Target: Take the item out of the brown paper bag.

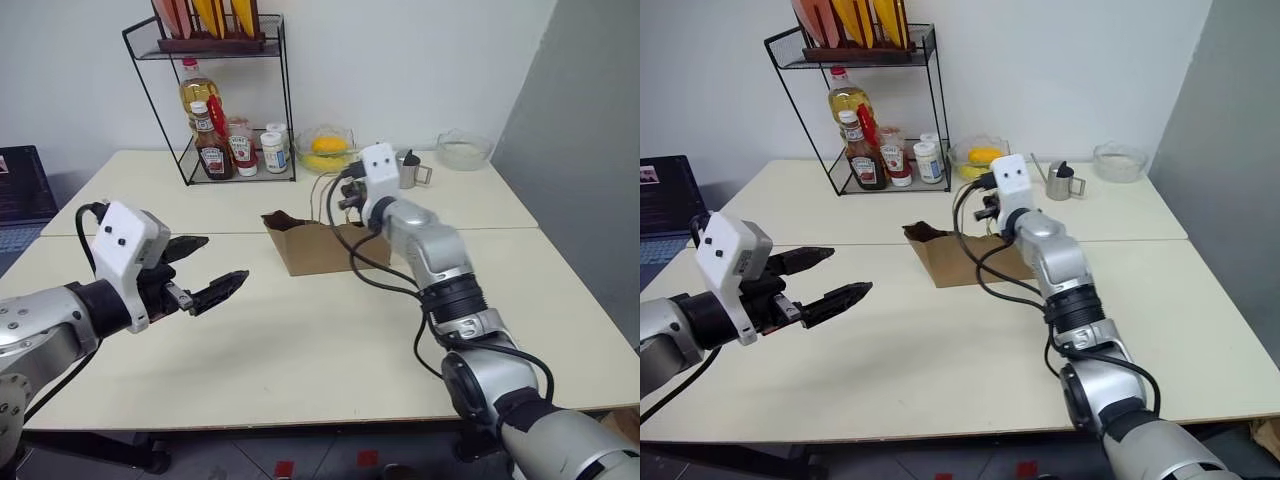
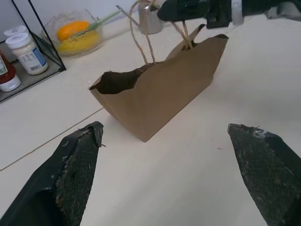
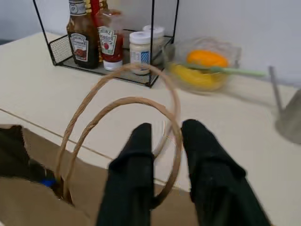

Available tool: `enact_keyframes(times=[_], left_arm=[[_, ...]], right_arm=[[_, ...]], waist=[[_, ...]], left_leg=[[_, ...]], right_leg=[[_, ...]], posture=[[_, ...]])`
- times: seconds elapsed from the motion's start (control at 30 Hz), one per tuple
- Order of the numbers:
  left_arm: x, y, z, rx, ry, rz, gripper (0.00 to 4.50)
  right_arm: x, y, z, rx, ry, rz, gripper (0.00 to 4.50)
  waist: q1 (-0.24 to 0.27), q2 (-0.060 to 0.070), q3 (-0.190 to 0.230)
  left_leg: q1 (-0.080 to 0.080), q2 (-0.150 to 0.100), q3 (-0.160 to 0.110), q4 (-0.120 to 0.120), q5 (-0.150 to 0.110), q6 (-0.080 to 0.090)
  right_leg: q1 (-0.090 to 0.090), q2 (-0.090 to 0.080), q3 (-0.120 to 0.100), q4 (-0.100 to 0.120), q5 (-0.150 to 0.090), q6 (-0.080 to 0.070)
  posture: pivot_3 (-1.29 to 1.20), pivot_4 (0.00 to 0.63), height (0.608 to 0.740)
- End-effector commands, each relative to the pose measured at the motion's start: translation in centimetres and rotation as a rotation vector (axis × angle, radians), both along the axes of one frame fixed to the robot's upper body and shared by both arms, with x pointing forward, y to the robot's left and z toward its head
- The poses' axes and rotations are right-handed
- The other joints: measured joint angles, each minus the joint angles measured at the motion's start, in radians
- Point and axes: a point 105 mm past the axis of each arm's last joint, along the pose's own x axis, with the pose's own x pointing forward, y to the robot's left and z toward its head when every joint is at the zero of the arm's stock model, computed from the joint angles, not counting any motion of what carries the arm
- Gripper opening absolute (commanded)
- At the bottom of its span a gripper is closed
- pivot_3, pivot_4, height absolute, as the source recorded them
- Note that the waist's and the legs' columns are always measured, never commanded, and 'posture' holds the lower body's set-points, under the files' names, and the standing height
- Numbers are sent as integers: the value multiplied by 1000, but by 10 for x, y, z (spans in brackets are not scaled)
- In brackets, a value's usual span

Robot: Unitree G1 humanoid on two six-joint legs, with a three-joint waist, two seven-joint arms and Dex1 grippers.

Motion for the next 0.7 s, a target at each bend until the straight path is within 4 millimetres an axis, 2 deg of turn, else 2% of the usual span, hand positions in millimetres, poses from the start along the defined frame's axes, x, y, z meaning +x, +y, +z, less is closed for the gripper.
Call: enact_keyframes(times=[0.03,0.2,0.23,0.3,0.43,0.5,0.57,0.67,0.7], left_arm=[[4,1,9,27,-45,-7,4500],[16,-3,10,35,-52,-43,4500],[19,-5,10,38,-54,-57,4500],[26,-6,10,40,-58,-73,4500],[60,4,19,43,-77,-88,4500],[83,10,21,43,-75,-81,4500],[114,13,25,34,-91,-57,4500],[159,1,32,45,-130,-50,4500],[174,-8,33,64,-137,-46,4500]], right_arm=[[-17,0,24,-15,-93,59,2505],[-42,-3,34,-46,-121,202,4336],[-46,-6,33,-50,-116,224,4462],[-51,-12,33,-47,-104,255,4462],[-71,-43,29,-48,-48,357,4462],[-78,-55,17,-74,1,384,4462],[-86,-64,-1,-105,59,413,4462],[-88,-75,-30,-157,108,365,4462],[-89,-78,-38,-156,116,344,4303]], waist=[[-2,0,0],[-3,0,0],[-1,0,0],[1,0,0],[17,0,0],[27,0,0],[34,-1,0],[42,-1,0],[47,-1,-1]], left_leg=[[0,0,0,0,0,0],[0,1,0,0,0,0],[0,0,0,0,0,0],[1,0,0,0,0,0],[1,0,-1,1,0,0],[1,0,-1,1,0,1],[1,0,0,2,0,1],[1,0,-1,4,0,1],[0,-1,-1,5,0,1]], right_leg=[[0,0,0,0,0,0],[0,1,0,0,0,0],[0,1,0,0,0,0],[1,1,0,0,0,0],[2,1,-1,0,0,0],[2,0,-1,0,0,0],[3,1,-2,-1,0,0],[4,1,-3,-1,0,0],[4,1,-3,0,0,0]], posture=[[0,150,740],[0,150,740],[0,150,740],[0,150,740],[0,150,740],[0,150,740],[0,150,740],[0,150,740],[0,150,740]])
